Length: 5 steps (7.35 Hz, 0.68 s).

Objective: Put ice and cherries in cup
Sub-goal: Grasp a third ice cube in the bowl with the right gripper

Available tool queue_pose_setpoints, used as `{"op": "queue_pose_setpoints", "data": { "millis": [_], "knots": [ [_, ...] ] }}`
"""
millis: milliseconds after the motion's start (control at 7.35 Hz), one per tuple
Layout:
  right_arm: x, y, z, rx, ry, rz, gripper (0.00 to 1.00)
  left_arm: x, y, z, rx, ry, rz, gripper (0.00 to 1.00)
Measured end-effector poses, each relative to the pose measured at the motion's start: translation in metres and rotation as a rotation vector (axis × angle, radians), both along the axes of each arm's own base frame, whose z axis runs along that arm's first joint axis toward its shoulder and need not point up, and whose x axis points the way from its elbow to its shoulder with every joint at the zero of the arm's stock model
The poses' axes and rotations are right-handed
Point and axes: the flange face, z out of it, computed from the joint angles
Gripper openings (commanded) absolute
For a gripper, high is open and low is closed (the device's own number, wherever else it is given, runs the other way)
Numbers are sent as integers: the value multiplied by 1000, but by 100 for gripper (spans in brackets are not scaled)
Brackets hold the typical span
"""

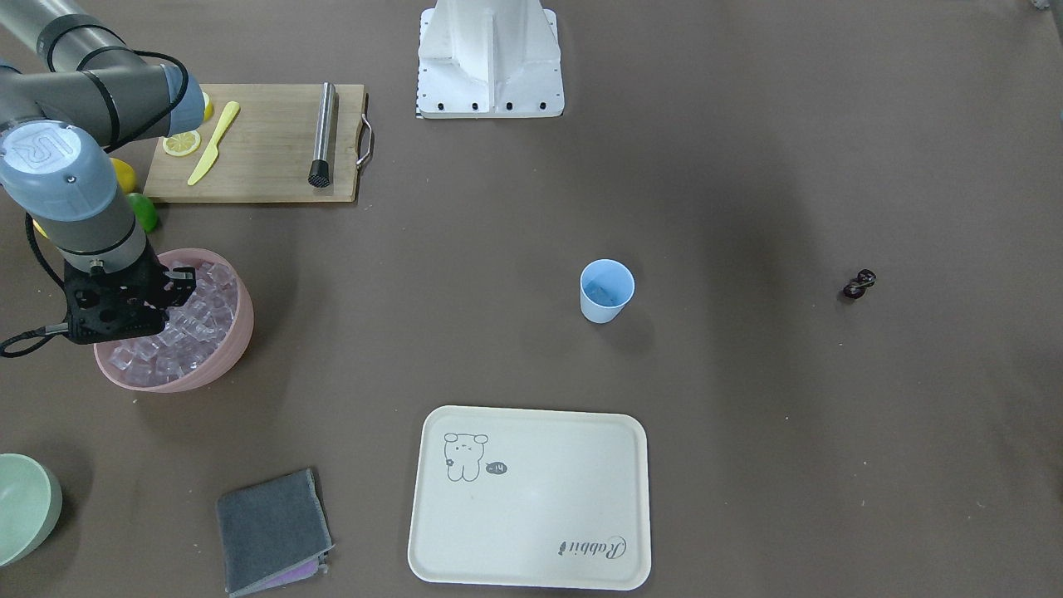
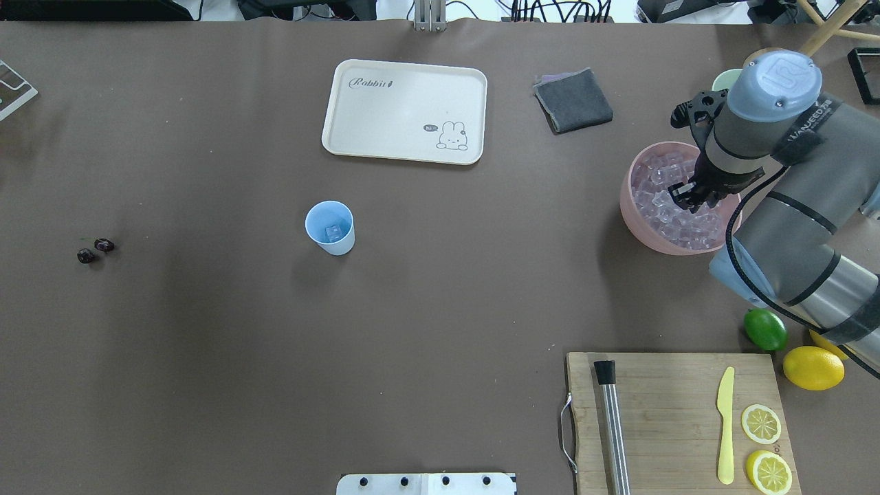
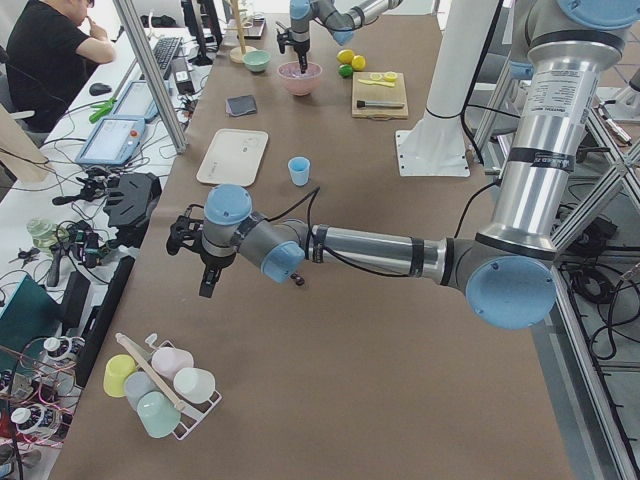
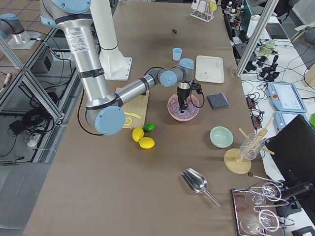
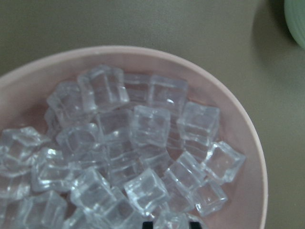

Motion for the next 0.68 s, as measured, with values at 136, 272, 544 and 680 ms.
{"op": "queue_pose_setpoints", "data": {
  "millis": [136, 272, 544, 680],
  "knots": [
    [-1, 0, 1, -3, 0, 1, 50, 0, 0, -2, 3, 0, 0, 98],
    [-2, 0, 0, -4, 0, 1, 49, 0, 0, -2, 4, 1, 0, 98],
    [-4, 0, 0, -4, 1, 1, 43, 0, 0, -3, 5, 1, -1, 98],
    [-5, 0, 1, -6, 2, 1, 39, 0, -1, -3, 4, 1, 0, 98]
  ]
}}
